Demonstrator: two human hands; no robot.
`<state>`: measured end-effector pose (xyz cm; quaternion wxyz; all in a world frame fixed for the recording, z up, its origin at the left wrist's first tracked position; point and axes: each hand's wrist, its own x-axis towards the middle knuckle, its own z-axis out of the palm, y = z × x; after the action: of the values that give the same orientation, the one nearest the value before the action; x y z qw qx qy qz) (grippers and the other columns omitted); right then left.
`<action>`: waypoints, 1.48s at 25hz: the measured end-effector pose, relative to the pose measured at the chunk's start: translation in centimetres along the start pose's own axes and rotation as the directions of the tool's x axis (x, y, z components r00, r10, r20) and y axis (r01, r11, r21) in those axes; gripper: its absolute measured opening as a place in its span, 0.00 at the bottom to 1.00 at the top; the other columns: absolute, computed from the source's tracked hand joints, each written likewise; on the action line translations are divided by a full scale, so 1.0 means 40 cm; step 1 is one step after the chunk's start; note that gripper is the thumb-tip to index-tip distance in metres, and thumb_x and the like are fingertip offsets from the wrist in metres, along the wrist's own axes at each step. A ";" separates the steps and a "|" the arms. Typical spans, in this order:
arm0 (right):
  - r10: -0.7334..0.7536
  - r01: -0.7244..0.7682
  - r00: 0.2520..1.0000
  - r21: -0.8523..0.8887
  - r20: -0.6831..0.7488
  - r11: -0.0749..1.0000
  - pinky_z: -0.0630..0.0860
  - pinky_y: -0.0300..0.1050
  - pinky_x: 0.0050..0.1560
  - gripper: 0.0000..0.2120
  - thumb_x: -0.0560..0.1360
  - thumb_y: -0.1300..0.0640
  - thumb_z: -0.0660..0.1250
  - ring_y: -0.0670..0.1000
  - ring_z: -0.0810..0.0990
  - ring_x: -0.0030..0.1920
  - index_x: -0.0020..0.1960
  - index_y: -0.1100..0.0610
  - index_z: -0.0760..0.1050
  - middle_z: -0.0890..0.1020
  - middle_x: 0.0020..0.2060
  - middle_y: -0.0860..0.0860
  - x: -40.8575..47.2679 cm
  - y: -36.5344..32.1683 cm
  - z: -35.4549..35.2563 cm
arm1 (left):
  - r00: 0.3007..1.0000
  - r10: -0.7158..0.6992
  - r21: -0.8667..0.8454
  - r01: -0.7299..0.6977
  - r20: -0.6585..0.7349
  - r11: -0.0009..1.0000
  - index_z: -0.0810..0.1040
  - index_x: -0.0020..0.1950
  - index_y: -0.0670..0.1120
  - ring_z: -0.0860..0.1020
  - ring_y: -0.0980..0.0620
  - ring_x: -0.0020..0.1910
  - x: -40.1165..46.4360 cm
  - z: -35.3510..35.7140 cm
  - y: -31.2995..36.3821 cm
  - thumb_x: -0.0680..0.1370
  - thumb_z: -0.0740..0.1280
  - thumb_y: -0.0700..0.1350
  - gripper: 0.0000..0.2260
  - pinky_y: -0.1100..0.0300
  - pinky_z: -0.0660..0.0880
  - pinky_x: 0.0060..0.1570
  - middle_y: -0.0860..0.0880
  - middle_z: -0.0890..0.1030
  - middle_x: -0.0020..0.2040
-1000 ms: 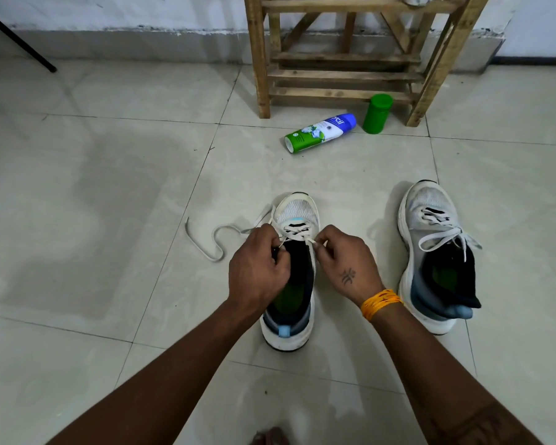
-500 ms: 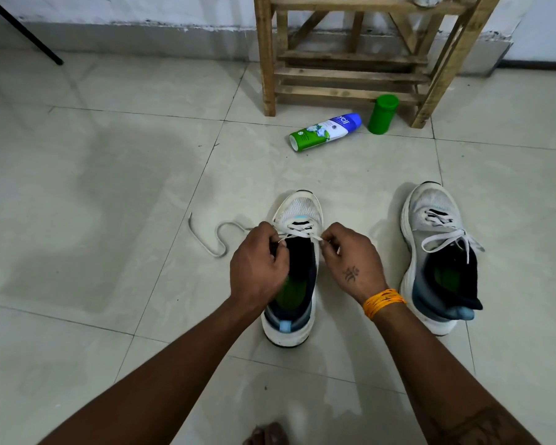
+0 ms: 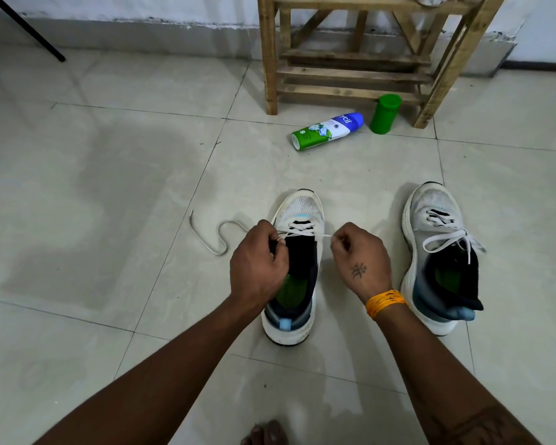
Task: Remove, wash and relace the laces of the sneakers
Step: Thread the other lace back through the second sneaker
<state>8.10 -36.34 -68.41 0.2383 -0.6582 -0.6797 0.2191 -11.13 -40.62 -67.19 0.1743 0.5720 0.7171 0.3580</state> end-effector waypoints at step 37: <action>-0.019 0.017 0.998 -0.026 -0.057 1.000 0.72 0.49 0.39 0.05 0.80 0.53 0.65 0.58 0.80 0.44 0.49 0.50 0.79 0.80 0.41 0.51 -0.020 -0.027 0.024 | 0.986 -0.148 -0.103 0.140 -0.078 0.985 0.69 0.45 0.50 0.74 0.50 0.32 0.004 0.009 -0.005 0.80 0.65 0.44 0.06 0.54 0.71 0.34 0.53 0.75 0.34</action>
<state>6.65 -37.15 -68.54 0.2511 -0.6612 -0.6812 0.1891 -11.07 -40.36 -67.56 0.1965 0.4937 0.7450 0.4032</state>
